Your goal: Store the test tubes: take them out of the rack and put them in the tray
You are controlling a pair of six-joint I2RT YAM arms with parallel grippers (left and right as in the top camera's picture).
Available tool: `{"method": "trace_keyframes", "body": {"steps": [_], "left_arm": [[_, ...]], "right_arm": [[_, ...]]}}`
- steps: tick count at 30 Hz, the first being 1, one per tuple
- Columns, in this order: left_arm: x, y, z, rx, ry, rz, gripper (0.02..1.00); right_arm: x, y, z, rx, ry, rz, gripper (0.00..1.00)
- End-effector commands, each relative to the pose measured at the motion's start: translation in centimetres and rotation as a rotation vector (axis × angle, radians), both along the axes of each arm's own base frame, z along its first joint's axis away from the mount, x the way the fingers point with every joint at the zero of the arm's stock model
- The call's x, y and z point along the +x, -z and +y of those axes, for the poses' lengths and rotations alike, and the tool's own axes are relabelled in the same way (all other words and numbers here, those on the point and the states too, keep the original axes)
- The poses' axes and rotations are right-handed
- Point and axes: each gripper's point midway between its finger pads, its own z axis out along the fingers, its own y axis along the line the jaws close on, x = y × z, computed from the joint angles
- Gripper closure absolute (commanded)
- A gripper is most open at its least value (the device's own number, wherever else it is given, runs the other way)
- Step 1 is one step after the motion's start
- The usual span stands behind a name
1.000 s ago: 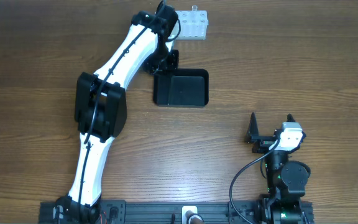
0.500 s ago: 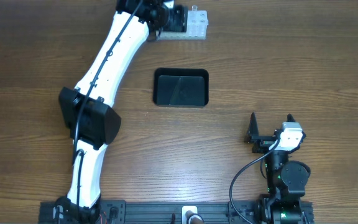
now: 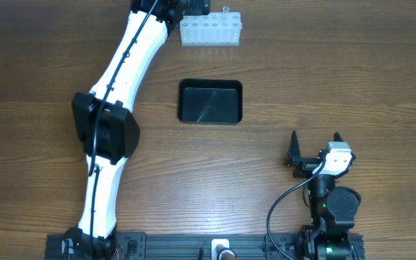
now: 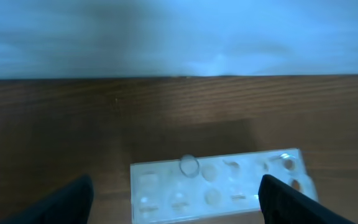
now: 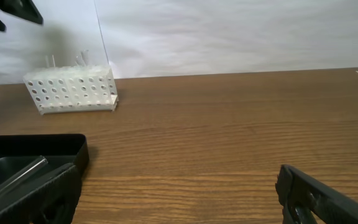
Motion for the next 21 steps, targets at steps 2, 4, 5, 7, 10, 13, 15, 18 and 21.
{"method": "trace_keyframes", "body": {"steps": [2, 4, 5, 7, 10, 13, 15, 18, 21], "left_arm": [[1.6, 2.6, -0.4, 0.03, 0.016, -0.021, 0.174], [2.1, 3.1, -0.7, 0.022, 0.02, -0.034, 0.145], [2.3, 3.3, -0.8, 0.023, 0.023, -0.038, 0.134], [2.4, 3.7, -0.9, 0.037, 0.04, -0.04, 0.123], [2.5, 4.8, -0.8, 0.044, 0.04, -0.023, 0.121], [2.7, 5.7, -0.8, 0.046, 0.038, -0.016, 0.13], [2.9, 6.2, -0.9, 0.043, 0.04, -0.018, 0.143], [3.1, 6.7, -1.7, 0.016, 0.067, -0.02, 0.22], [3.1, 7.0, -1.9, 0.01, 0.074, -0.016, 0.255]], "right_arm": [[0.0, 0.1, 0.0, -0.005, -0.003, 0.0, 0.007], [0.0, 0.1, 0.0, -0.005, -0.003, 0.0, 0.009], [0.0, 0.1, 0.0, -0.005, -0.003, 0.0, 0.009], [0.0, 0.1, 0.0, -0.005, -0.003, 0.0, 0.009], [0.0, 0.1, 0.0, -0.005, -0.003, 0.0, 0.007], [0.0, 0.1, 0.0, -0.005, -0.003, 0.0, 0.007], [0.0, 0.1, 0.0, -0.005, -0.003, 0.0, 0.007], [0.0, 0.1, 0.0, -0.005, -0.003, 0.0, 0.007], [0.0, 0.1, 0.0, -0.005, -0.003, 0.0, 0.009]]}}
